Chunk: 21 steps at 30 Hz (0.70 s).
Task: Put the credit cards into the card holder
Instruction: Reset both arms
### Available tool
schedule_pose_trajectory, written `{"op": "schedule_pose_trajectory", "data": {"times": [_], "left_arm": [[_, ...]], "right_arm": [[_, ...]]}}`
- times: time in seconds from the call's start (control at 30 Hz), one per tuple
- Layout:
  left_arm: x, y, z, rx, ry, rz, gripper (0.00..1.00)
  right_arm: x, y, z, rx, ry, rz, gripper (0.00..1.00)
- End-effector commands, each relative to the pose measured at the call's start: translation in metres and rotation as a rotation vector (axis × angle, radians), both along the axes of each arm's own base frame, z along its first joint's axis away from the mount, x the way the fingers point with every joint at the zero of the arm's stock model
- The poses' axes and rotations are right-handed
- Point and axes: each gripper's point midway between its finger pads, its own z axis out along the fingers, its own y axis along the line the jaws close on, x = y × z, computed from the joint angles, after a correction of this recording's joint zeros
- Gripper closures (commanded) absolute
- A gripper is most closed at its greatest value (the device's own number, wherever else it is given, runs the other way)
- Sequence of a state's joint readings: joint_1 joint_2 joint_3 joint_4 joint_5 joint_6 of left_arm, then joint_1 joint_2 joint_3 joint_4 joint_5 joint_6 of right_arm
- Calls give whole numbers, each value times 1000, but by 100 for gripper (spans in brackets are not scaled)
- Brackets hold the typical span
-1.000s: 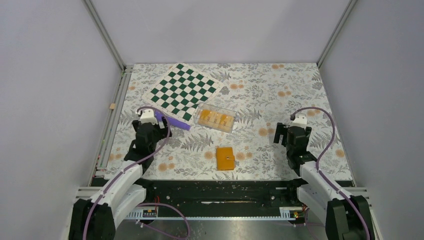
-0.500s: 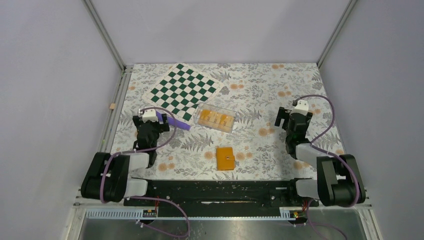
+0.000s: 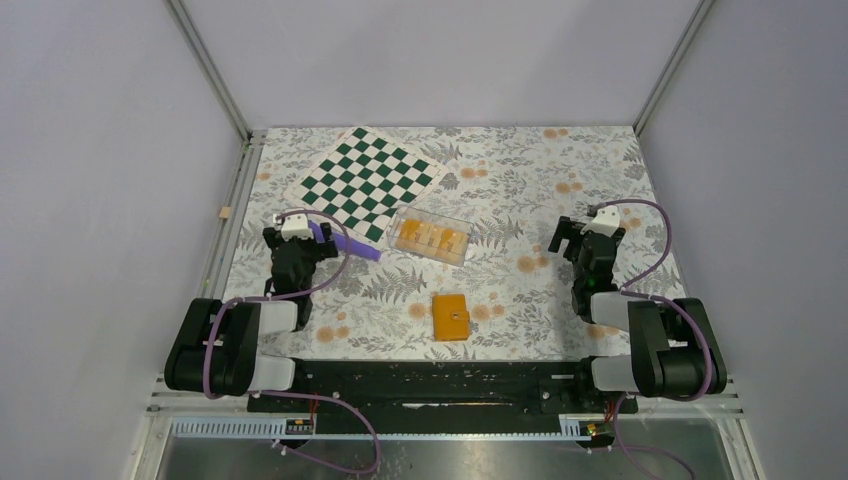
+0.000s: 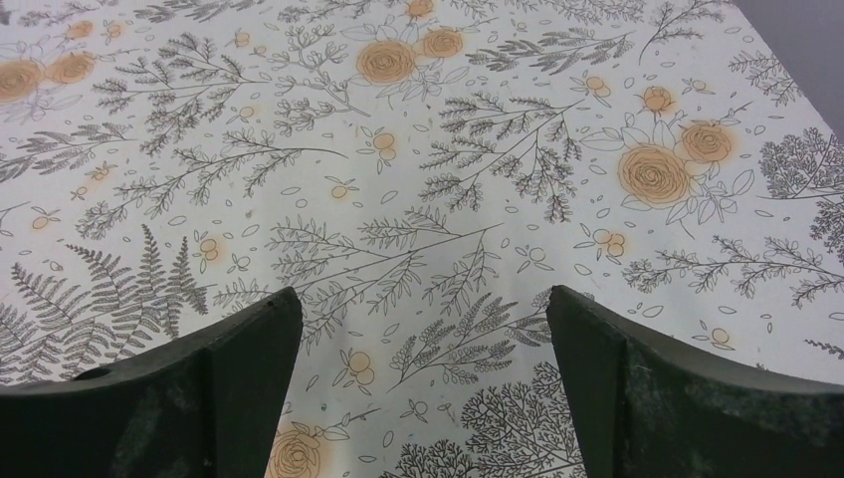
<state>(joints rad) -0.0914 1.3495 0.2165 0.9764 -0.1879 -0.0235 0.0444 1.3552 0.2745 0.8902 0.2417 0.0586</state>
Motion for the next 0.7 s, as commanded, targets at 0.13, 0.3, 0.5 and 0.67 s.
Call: {"op": "schedule_pose_trajectory", "data": {"times": [0.13, 0.3, 0.5, 0.67], "left_arm": [[13, -4, 30, -22, -104, -17, 1], [13, -3, 30, -22, -103, -16, 1], [13, -3, 30, -22, -103, -16, 1], [13, -3, 30, -22, -103, -16, 1]], "right_arm": [[10, 2, 20, 6, -83, 16, 0], [9, 2, 20, 8, -91, 12, 1], [9, 2, 21, 7, -93, 12, 1], [9, 2, 20, 8, -92, 13, 0]]}}
